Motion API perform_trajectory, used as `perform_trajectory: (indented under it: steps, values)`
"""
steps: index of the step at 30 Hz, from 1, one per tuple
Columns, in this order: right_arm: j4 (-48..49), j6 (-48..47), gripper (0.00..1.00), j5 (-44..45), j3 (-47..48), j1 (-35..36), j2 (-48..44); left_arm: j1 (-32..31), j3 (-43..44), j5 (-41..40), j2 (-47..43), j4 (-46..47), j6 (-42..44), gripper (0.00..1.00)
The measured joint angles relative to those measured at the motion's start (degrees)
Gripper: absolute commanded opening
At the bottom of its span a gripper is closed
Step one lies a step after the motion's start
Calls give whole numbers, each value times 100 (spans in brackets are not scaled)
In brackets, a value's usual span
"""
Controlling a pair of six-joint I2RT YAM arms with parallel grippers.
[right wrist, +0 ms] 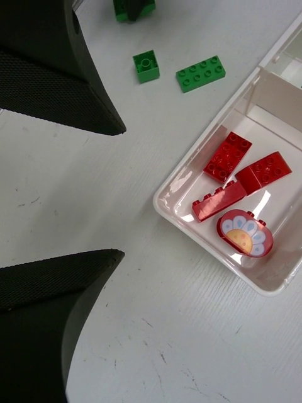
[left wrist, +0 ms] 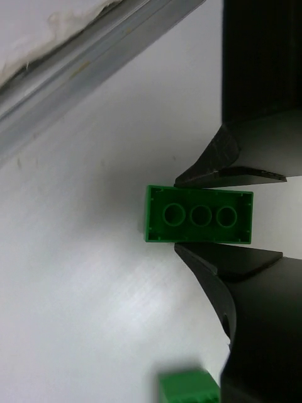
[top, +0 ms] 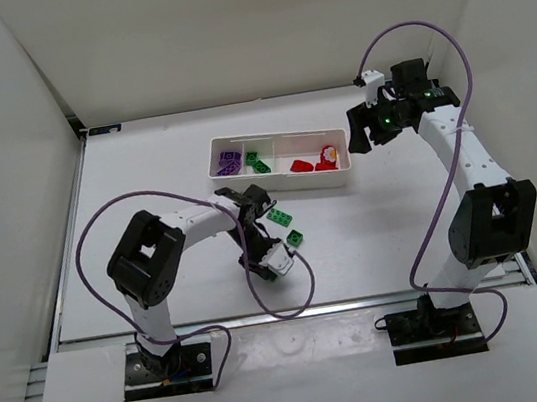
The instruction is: Sort the legos into containers by color
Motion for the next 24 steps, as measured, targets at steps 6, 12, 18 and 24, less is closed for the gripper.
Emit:
perform_trajectory:
  steps: [6, 12, 18, 24]
  values:
    - [173, 7, 76, -197, -68, 55, -22, 501, 992, 98, -216, 258, -1572, 10]
    - [455, 162, 77, -232, -391, 393, -76, 977, 1558, -723, -1182, 1517, -4212, 10]
    - [737, 444, 77, -229, -487, 911, -76, 1285, 3174, -1462, -656, 2181, -6288, 10]
    - [807, 468, 77, -238, -494, 1333, -74, 1744, 4662, -1897, 846, 2006, -7534, 10]
